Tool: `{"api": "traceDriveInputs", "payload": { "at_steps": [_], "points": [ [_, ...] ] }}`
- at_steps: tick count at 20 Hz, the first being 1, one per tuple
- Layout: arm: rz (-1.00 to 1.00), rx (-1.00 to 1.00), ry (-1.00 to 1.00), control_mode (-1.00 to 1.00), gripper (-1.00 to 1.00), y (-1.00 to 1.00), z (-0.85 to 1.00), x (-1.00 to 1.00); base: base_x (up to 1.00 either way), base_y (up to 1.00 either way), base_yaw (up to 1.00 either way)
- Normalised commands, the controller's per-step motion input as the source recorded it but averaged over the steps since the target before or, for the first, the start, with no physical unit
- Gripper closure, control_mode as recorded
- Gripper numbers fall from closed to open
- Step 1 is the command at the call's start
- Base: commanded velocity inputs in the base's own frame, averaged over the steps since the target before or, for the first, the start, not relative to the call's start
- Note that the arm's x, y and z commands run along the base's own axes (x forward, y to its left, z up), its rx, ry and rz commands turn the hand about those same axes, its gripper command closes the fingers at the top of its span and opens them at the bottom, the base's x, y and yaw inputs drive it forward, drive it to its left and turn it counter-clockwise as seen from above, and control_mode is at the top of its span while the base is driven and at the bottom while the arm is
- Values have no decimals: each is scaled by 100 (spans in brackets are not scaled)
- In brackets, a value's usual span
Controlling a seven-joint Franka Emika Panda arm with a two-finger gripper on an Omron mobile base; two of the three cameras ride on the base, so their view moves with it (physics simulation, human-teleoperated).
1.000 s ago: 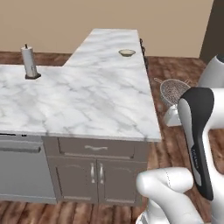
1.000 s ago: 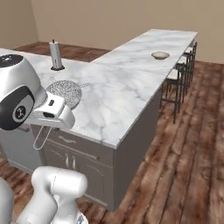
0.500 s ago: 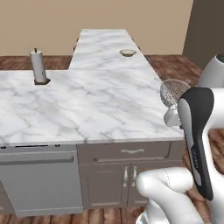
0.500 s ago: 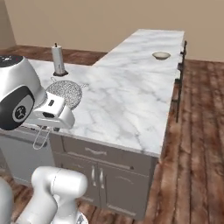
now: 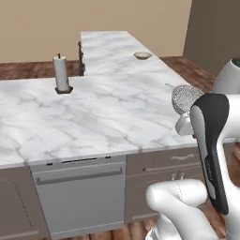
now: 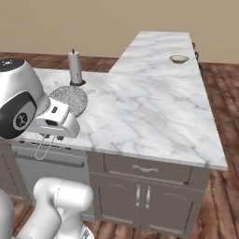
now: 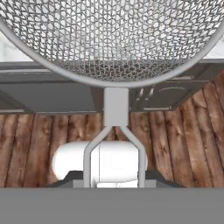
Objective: Pick the strainer and bowl and place them in the sink. Then turn on the water.
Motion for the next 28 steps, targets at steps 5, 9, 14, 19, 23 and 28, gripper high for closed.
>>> {"api": "traceDriveInputs", "payload": {
  "at_steps": [5,9,14,19,23,28],
  "points": [
    [0,0,0,100,100,0,0,0,0,100,-6],
    [0,0,0,100,100,0,0,0,0,89,0],
    [0,0,0,100,100,0,0,0,0,100,0],
    [0,0,0,100,100,0,0,0,0,100,0],
    [0,0,0,100,100,0,0,0,0,100,0],
    [0,0,0,100,100,0,0,0,0,98,0]
  ]
}}
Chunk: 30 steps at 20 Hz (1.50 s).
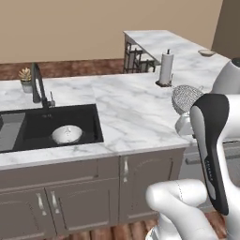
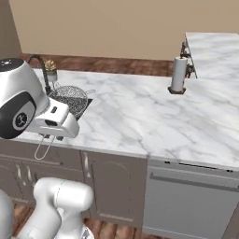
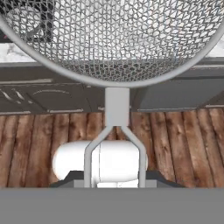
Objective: Pick the strainer and bowl and place them in the sink. Then turn on the water.
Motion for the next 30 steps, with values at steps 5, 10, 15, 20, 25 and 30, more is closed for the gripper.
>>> {"api": "traceDriveInputs", "payload": {
  "at_steps": [5,10,15,20,25,30],
  "points": [
    [0,0,0,100,100,0,0,0,0,96,0],
    [0,0,0,100,100,0,0,0,0,90,0],
    [0,0,0,100,100,0,0,0,1,87,0],
    [0,0,0,100,100,0,0,0,7,86,-1],
    [0,0,0,100,100,0,0,0,10,40,0],
    [0,0,0,100,100,0,0,0,11,-4,0]
  ]
}}
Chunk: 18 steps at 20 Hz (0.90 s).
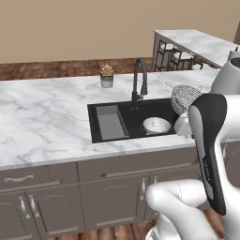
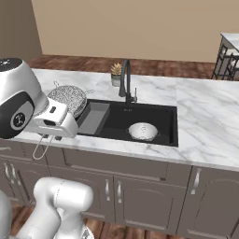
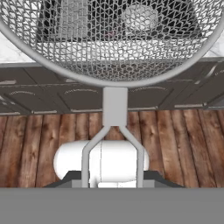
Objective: Pick the strainer and bowl and place them in the sink. Then turn on the water.
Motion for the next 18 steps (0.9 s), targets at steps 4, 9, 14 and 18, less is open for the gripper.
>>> {"api": "traceDriveInputs", "payload": {
  "at_steps": [4,9,14,18],
  "points": [
    [0,0,0,100,100,0,0,0,26,-8,0],
    [0,0,0,100,100,0,0,0,39,-2,0],
    [0,0,0,100,100,0,0,0,45,-15,0],
    [0,0,0,100,100,0,0,0,44,-19,0]
  ]
}}
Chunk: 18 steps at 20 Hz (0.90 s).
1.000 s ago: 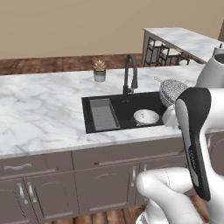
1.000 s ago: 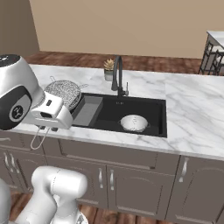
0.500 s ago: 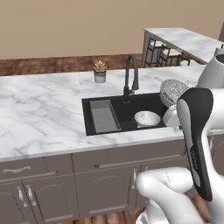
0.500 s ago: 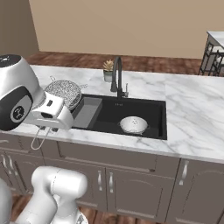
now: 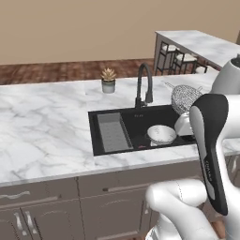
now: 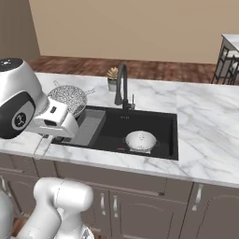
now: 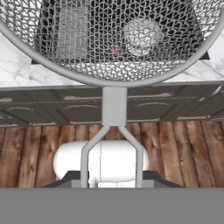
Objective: Pick the strainer and bowl and place them in the sink. Then turn on the water.
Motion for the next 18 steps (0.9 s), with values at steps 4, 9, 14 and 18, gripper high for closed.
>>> {"api": "traceDriveInputs", "payload": {
  "at_steps": [4,9,14,18],
  "points": [
    [0,0,0,100,100,0,0,0,30,-27,0],
    [0,0,0,100,100,0,0,0,25,-23,0],
    [0,0,0,100,100,0,0,0,26,-19,0],
    [0,2,0,-100,100,-18,-11,35,9,-5,0]
  ]
}}
